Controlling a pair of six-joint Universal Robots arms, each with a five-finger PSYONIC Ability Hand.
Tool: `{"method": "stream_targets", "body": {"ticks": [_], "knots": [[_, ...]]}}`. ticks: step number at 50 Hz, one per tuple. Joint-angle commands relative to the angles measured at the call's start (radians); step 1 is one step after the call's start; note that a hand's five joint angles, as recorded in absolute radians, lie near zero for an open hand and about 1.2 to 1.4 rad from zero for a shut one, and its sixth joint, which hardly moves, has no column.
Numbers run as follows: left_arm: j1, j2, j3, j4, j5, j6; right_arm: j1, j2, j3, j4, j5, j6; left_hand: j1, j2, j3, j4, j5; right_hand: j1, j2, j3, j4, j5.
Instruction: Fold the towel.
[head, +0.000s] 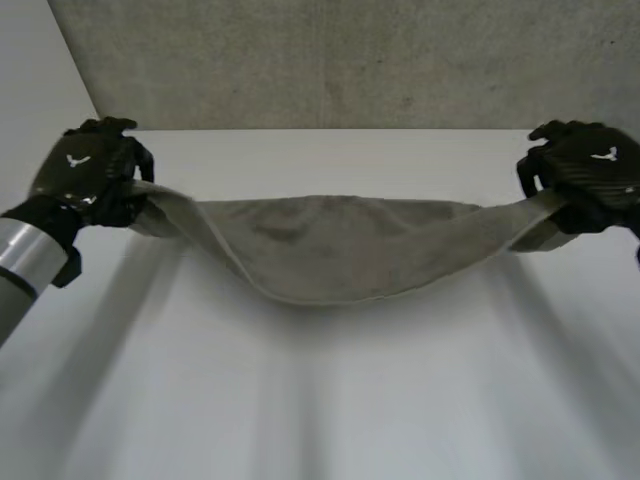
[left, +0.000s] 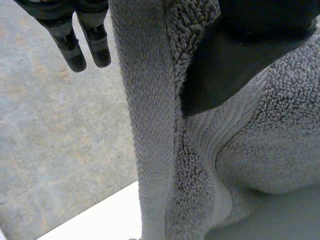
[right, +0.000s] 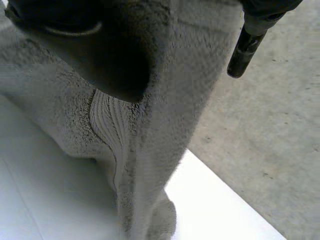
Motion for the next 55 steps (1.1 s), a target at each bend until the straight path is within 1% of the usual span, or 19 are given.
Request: {"method": "stream_targets", "body": {"ticks": [1,8,10,12,13,15,16,17,18,20,21,23,25,26,28,29,31,39,55], "knots": [[0.033,0.128,-0.061,-0.150,0.002,0.001,-0.099,-0.113,0.021,0.155,-0.105,0.004,0.122,0.061,-0.051,-0.059,0.080,0.089,0.093,-0.043,-0.076,0.062],[0.058,0.128,-0.081,-0.156,0.002,0.002,-0.117,-0.104,0.009,0.172,-0.134,-0.007,0.122,0.061,-0.051,-0.059,0.080,0.089,0.093,-0.043,-0.076,0.062],[0.058,0.114,-0.073,-0.155,0.002,0.001,-0.116,-0.073,0.004,0.170,-0.134,-0.019,0.122,0.061,-0.051,-0.059,0.080,0.089,0.093,-0.043,-0.076,0.062],[0.052,0.039,-0.050,-0.152,-0.004,0.007,-0.102,0.043,-0.034,0.167,-0.124,-0.062,0.122,0.061,-0.051,-0.059,0.080,0.089,0.093,-0.043,-0.076,0.062],[0.052,0.039,-0.050,-0.152,-0.004,0.007,-0.102,0.043,-0.034,0.167,-0.124,-0.062,0.122,0.061,-0.051,-0.059,0.080,0.089,0.093,-0.043,-0.076,0.062],[0.039,-0.009,-0.020,-0.152,-0.007,0.012,-0.064,0.155,-0.109,0.184,-0.099,-0.120,0.122,0.061,-0.051,-0.059,0.080,0.089,0.093,-0.043,-0.076,0.062],[0.035,-0.054,0.015,-0.152,-0.015,0.012,-0.064,0.155,-0.109,0.184,-0.099,-0.120,0.122,0.061,-0.051,-0.059,0.080,0.089,0.093,-0.043,-0.076,0.062],[0.032,-0.102,0.054,-0.152,-0.015,0.009,-0.038,0.208,-0.146,0.190,-0.073,-0.143,0.122,0.061,-0.051,-0.059,0.080,0.089,0.093,-0.043,-0.076,0.062],[0.032,-0.102,0.054,-0.152,-0.015,0.009,-0.038,0.209,-0.146,0.190,-0.073,-0.143,0.122,0.061,-0.051,-0.059,0.080,0.089,0.093,-0.043,-0.076,0.062],[0.029,-0.197,0.126,-0.150,-0.019,0.009,-0.001,0.319,-0.226,0.199,0.005,-0.172,0.122,0.061,-0.051,-0.059,0.080,0.089,0.093,-0.043,-0.076,0.062],[0.029,-0.197,0.126,-0.150,-0.019,0.009,-0.001,0.319,-0.226,0.199,0.005,-0.172,0.122,0.061,-0.051,-0.059,0.080,0.089,0.093,-0.043,-0.076,0.062],[0.026,-0.248,0.168,-0.150,-0.029,0.007,0.027,0.405,-0.298,0.199,0.068,-0.185,0.122,0.061,-0.051,-0.059,0.080,0.089,0.093,-0.043,-0.076,0.062],[-0.002,-0.347,0.262,-0.155,-0.071,0.004,0.040,0.439,-0.327,0.195,0.085,-0.185,0.122,0.061,-0.051,-0.059,0.080,0.089,0.093,-0.043,-0.076,0.062],[-0.002,-0.348,0.263,-0.155,-0.072,0.004,0.041,0.439,-0.327,0.195,0.085,-0.185,0.122,0.061,-0.051,-0.059,0.080,0.089,0.093,-0.043,-0.076,0.062],[-0.037,-0.433,0.351,-0.159,-0.130,0.005,0.060,0.486,-0.378,0.186,0.100,-0.174,0.122,0.061,-0.051,-0.059,0.080,0.089,0.093,-0.043,-0.076,0.062],[-0.037,-0.433,0.352,-0.159,-0.130,0.005,0.061,0.486,-0.378,0.186,0.100,-0.174,0.122,0.061,-0.051,-0.059,0.080,0.089,0.093,-0.043,-0.076,0.062],[-0.050,-0.501,0.422,-0.163,-0.180,0.005,0.086,0.532,-0.418,0.150,0.114,-0.157,0.122,0.061,-0.051,-0.059,0.080,0.089,0.093,-0.043,-0.076,0.062],[-0.066,-0.604,0.513,-0.153,-0.211,0.007,0.139,0.637,-0.479,-0.034,0.218,-0.044,0.122,0.061,-0.051,-0.059,0.080,0.089,0.093,-0.043,-0.076,0.062],[-0.074,-0.673,0.543,-0.150,-0.217,0.012,0.176,0.844,-0.642,-0.103,0.284,-0.028,0.116,0.056,-0.051,-0.059,0.075,0.089,0.093,-0.043,-0.076,0.062]]}}
